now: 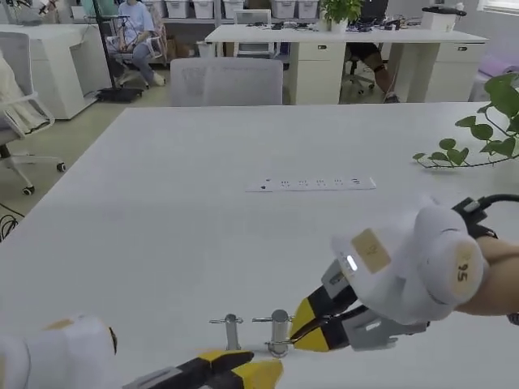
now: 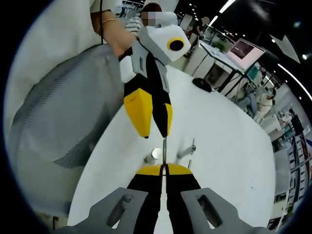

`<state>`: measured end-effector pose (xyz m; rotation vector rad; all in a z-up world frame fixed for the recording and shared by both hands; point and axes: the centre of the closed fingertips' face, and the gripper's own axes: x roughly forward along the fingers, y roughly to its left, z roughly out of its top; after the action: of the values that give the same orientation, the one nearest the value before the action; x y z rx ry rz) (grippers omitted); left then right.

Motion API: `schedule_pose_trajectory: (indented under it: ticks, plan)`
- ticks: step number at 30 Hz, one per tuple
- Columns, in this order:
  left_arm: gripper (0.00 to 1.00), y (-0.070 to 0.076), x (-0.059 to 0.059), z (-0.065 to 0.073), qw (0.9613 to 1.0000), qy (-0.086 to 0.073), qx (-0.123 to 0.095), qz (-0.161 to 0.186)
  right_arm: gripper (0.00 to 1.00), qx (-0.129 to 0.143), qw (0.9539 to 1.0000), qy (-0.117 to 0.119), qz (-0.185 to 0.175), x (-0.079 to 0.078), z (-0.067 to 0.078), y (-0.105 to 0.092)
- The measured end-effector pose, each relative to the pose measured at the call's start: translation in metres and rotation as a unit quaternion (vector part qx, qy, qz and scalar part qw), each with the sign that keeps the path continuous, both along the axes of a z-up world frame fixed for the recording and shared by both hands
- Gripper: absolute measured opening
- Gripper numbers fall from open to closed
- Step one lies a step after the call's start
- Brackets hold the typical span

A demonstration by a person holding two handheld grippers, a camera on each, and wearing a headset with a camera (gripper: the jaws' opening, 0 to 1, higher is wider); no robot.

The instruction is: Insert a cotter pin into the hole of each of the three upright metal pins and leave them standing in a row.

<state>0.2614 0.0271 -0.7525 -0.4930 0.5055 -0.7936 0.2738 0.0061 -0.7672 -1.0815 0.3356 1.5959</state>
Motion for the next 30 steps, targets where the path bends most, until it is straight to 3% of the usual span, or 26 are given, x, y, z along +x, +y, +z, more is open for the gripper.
schedule_pose_trajectory:
  ticks: [11, 30]
  plan:
    - [0.16, -0.001, 0.004, 0.002, 0.9998, 0.01, -0.015, 0.004, 0.02, 0.01, 0.9999, -0.003, 0.006, -0.007, 0.003, 0.011]
    - [0.02, 0.001, 0.005, -0.006, 0.9997, 0.024, -0.006, 0.006, 0.02, 0.006, 0.9998, -0.012, 0.017, -0.011, 0.001, 0.017]
